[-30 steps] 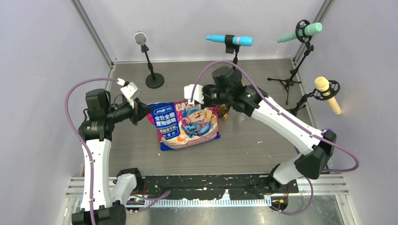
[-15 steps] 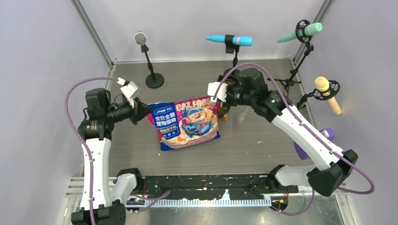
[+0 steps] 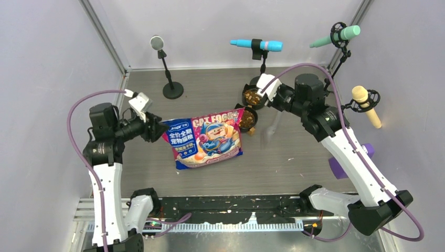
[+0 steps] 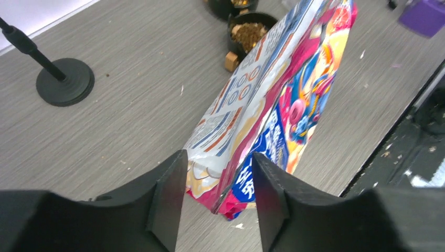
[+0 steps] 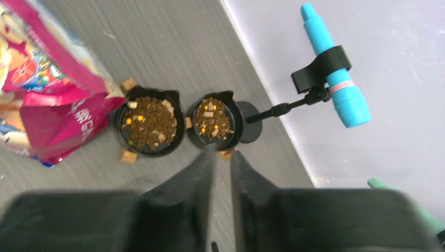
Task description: Serve the pet food
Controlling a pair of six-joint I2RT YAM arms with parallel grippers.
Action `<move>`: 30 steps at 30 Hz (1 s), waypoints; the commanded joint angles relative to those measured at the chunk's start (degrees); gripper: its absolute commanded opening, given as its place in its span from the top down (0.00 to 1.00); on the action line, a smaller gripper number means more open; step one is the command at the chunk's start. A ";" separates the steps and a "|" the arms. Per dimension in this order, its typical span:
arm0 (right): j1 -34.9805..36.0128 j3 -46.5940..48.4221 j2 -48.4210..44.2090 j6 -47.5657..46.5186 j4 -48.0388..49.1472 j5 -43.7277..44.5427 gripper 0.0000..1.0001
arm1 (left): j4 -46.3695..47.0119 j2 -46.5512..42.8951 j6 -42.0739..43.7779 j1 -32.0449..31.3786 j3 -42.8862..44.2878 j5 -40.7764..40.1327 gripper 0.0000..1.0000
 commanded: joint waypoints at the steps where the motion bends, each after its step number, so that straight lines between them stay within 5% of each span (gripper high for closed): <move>1: 0.02 -0.50 -1.21 15.39 8.59 -1.50 0.57 | 5.08 -0.74 -6.57 -0.92 4.74 5.30 0.44; 6: 0.02 0.51 -0.40 24.31 8.40 -2.06 0.29 | 10.57 -0.49 -7.38 -10.58 4.75 1.12 0.36; 8: 0.02 0.44 -0.85 27.17 9.02 -1.78 0.26 | 11.95 1.06 -7.01 -15.36 5.24 -0.05 0.35; 15: 0.02 -1.75 -1.19 35.98 9.06 -1.89 0.25 | 14.50 11.54 -3.27 -29.61 8.93 -16.29 0.37; 22: 0.02 -5.95 -3.60 40.30 8.94 -2.79 0.26 | 7.22 21.07 0.59 -34.63 17.38 -19.12 0.58; 30: 0.02 -8.57 -5.11 40.34 8.94 -1.46 0.26 | 4.17 23.24 2.02 -37.28 17.79 -21.89 0.62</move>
